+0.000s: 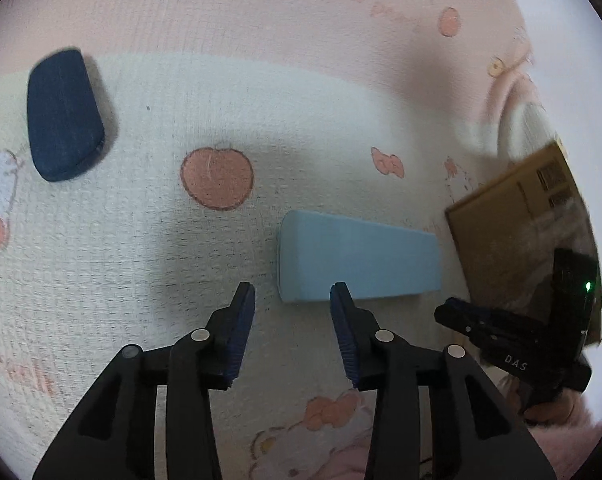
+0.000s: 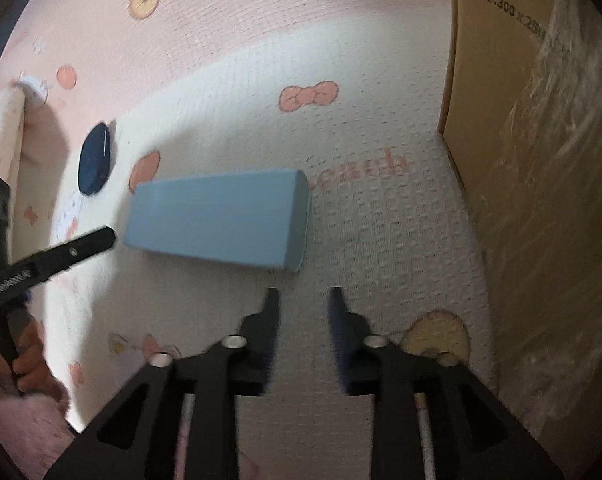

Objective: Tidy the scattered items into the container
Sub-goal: 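Position the open right gripper around the light blue sponge block, then lower the open left gripper around the light blue sponge block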

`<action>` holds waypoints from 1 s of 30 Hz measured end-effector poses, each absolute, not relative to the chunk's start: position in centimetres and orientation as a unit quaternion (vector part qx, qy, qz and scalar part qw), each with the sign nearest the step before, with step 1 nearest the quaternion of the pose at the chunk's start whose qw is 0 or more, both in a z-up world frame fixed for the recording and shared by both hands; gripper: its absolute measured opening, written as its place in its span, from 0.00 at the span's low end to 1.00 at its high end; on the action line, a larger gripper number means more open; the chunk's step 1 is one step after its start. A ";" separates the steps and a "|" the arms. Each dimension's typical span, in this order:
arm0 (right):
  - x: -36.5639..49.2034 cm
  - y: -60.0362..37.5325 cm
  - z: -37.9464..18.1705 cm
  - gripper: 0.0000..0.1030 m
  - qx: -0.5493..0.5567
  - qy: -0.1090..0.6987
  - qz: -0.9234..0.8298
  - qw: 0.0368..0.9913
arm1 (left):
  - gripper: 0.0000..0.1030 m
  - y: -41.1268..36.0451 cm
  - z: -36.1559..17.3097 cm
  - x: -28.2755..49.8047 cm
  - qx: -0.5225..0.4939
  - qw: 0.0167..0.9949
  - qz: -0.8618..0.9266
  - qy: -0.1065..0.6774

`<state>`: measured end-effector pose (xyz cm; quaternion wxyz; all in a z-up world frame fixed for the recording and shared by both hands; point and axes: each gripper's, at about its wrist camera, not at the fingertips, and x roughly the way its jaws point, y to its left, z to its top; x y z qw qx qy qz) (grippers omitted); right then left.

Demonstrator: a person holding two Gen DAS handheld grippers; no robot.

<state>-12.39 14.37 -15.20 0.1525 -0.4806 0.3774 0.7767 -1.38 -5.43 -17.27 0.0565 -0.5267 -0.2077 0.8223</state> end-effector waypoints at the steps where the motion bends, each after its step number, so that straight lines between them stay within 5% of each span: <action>1: -12.5 13.9 -15.2 0.41 -0.484 0.357 0.784 0.150 | 0.43 -5.1 -17.2 -1.1 -0.526 0.061 0.826 -0.193; 14: -14.1 12.1 -15.2 0.47 -0.460 0.257 0.845 0.094 | 0.44 -0.4 -19.0 -1.3 -0.528 0.089 0.844 -0.007; 30: -13.9 11.7 -13.6 0.47 -0.436 0.208 0.873 0.068 | 0.44 1.1 -16.8 -1.8 -0.510 0.101 0.854 0.020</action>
